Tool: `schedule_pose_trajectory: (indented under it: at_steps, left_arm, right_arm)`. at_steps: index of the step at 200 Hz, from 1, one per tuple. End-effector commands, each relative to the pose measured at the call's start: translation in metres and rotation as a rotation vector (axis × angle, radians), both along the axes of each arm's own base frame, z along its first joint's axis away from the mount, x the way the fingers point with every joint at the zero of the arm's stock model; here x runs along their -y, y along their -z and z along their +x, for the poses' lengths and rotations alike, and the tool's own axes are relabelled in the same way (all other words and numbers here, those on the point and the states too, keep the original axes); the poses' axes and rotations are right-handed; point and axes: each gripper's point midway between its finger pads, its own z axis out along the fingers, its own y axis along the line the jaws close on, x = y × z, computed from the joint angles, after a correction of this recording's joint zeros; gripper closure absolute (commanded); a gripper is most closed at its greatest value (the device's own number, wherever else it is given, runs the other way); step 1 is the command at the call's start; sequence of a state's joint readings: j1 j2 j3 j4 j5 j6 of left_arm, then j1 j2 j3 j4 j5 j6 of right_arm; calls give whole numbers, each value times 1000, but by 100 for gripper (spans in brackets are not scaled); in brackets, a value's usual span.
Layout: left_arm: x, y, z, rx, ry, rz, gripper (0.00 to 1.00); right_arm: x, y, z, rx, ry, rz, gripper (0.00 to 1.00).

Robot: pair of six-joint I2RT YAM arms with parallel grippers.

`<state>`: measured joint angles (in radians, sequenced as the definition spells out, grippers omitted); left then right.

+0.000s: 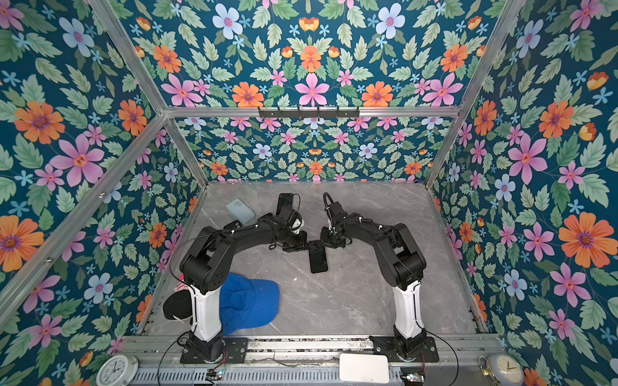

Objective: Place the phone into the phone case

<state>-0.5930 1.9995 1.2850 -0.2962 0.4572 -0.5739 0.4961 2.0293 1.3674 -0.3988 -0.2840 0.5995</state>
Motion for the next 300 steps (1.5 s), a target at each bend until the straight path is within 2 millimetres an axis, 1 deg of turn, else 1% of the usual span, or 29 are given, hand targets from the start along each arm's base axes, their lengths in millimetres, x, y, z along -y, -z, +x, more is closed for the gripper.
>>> schedule_pose_trajectory:
  at_steps: [1, 10, 27, 56, 63, 86, 116, 141, 154, 189, 195, 198, 221, 262, 300]
  left_arm:
    - [14, -10, -13, -31, 51, -75, 90]
    - [13, -12, -13, -27, 49, -72, 89]
    - [10, -16, -12, -14, 39, -65, 88]
    - [-1, -28, -7, 18, 1, -55, 80]
    - [-5, -31, -6, 28, -6, -53, 78]
    - [-16, -41, -6, 53, -29, -37, 66]
    - [-33, -43, -10, 63, -63, -15, 53]
    - [-42, -42, -13, 64, -79, -5, 43]
    - [-46, -42, -15, 64, -84, -2, 38]
    - [-57, -42, -17, 64, -103, 10, 33]
    - [-59, -42, -17, 62, -107, 12, 32]
    - [-60, -41, -17, 61, -109, 12, 31]
    - [-66, -41, -18, 59, -121, 17, 25]
    - [-68, -36, -21, 49, -129, 18, 15]
    - [-70, -36, -22, 44, -136, 21, 14]
  right_arm:
    - [-4, 6, -9, -33, -25, 2, 88]
    - [-2, 3, -9, -27, -25, -13, 83]
    - [6, -2, -12, -14, -18, -45, 68]
    - [13, -14, -23, 18, -29, -111, 49]
    - [13, -15, -27, 31, -45, -138, 45]
    - [13, -17, -41, 73, -100, -227, 38]
    - [7, -17, -57, 91, -171, -260, 37]
    - [5, -14, -64, 97, -203, -295, 36]
    - [5, -13, -67, 102, -214, -320, 33]
    - [2, -17, -66, 118, -233, -368, 27]
    - [1, -18, -65, 121, -233, -375, 23]
    - [1, -18, -65, 120, -236, -377, 22]
    - [-4, -19, -62, 125, -241, -368, 21]
    - [-8, -16, -57, 129, -265, -377, 16]
    - [-12, -12, -53, 120, -271, -385, 16]
